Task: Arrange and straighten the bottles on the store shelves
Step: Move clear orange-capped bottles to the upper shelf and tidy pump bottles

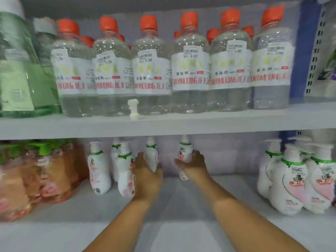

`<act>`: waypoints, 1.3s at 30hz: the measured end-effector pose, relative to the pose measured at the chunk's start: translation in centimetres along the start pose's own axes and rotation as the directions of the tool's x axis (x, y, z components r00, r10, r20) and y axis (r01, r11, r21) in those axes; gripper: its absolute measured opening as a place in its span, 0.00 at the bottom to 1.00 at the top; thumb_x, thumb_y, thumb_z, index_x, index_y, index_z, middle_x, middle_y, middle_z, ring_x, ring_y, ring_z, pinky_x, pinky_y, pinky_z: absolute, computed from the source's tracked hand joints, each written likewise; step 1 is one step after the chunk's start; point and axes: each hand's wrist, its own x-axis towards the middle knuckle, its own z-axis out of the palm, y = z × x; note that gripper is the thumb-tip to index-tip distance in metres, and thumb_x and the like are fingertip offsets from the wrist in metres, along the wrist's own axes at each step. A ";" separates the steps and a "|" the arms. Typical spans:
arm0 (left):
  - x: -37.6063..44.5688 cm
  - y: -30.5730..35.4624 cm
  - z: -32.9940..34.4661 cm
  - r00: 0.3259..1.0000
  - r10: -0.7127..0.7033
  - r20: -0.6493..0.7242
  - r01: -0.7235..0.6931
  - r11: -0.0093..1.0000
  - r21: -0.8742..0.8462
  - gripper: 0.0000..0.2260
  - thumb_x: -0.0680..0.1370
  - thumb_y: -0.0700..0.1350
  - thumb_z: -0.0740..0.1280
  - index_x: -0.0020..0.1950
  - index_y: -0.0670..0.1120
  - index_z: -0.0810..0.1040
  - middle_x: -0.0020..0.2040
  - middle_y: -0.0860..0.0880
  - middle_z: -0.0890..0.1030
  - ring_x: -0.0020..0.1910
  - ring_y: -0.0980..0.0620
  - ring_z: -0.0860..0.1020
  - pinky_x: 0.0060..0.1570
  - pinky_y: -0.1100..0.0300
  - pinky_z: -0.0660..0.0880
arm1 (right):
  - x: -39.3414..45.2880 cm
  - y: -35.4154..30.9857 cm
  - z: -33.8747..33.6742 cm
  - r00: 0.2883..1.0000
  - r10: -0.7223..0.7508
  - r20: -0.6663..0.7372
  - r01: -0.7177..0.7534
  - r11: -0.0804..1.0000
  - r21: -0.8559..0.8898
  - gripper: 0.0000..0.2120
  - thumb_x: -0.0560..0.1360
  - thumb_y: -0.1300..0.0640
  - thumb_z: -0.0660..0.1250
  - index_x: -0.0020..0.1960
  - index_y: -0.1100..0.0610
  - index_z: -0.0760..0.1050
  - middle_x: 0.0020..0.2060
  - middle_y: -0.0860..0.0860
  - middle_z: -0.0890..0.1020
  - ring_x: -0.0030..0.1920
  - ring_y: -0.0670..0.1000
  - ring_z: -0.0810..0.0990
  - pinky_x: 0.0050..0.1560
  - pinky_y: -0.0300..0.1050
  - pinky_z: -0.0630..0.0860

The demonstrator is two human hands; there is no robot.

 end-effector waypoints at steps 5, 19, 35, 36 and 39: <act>3.0 -2.3 2.1 0.971 -0.201 0.129 0.195 0.979 0.060 0.24 0.79 0.51 0.72 0.71 0.44 0.70 0.67 0.39 0.76 0.70 0.38 0.74 0.71 0.48 0.69 | 0.7 -0.3 2.2 0.993 -0.024 -0.119 0.024 1.000 0.000 0.13 0.70 0.56 0.77 0.51 0.56 0.78 0.46 0.52 0.84 0.50 0.55 0.85 0.39 0.38 0.77; -2.9 4.7 7.2 0.503 0.196 0.842 0.246 0.901 -0.357 0.13 0.80 0.43 0.72 0.62 0.56 0.81 0.58 0.51 0.85 0.58 0.47 0.84 0.56 0.40 0.83 | -14.7 8.2 -13.3 0.976 -0.129 -0.177 0.165 0.964 0.209 0.29 0.77 0.61 0.73 0.70 0.37 0.68 0.63 0.38 0.81 0.65 0.41 0.79 0.65 0.46 0.75; -8.0 8.7 11.0 0.542 0.220 0.811 0.433 0.754 -0.494 0.11 0.79 0.39 0.73 0.59 0.51 0.85 0.57 0.46 0.87 0.55 0.45 0.86 0.48 0.49 0.84 | -14.0 10.6 -13.5 0.788 -0.271 -0.553 0.072 0.932 -0.355 0.37 0.67 0.43 0.80 0.71 0.52 0.71 0.60 0.47 0.73 0.65 0.50 0.70 0.55 0.42 0.72; -8.3 8.9 11.2 0.565 0.230 0.792 0.404 0.761 -0.508 0.11 0.79 0.40 0.73 0.60 0.52 0.85 0.57 0.47 0.87 0.56 0.46 0.86 0.49 0.51 0.84 | -13.9 10.6 -13.5 0.787 -0.270 -0.555 0.089 0.939 -0.331 0.38 0.67 0.44 0.80 0.72 0.52 0.70 0.61 0.47 0.71 0.66 0.50 0.70 0.56 0.42 0.72; -9.0 8.9 11.7 0.597 0.261 0.759 0.331 0.782 -0.529 0.12 0.80 0.43 0.72 0.63 0.53 0.83 0.58 0.52 0.87 0.59 0.52 0.84 0.50 0.58 0.82 | -13.5 10.6 -13.6 0.804 -0.246 -0.541 0.084 0.948 -0.306 0.37 0.67 0.45 0.81 0.71 0.52 0.71 0.57 0.45 0.68 0.62 0.49 0.71 0.53 0.43 0.74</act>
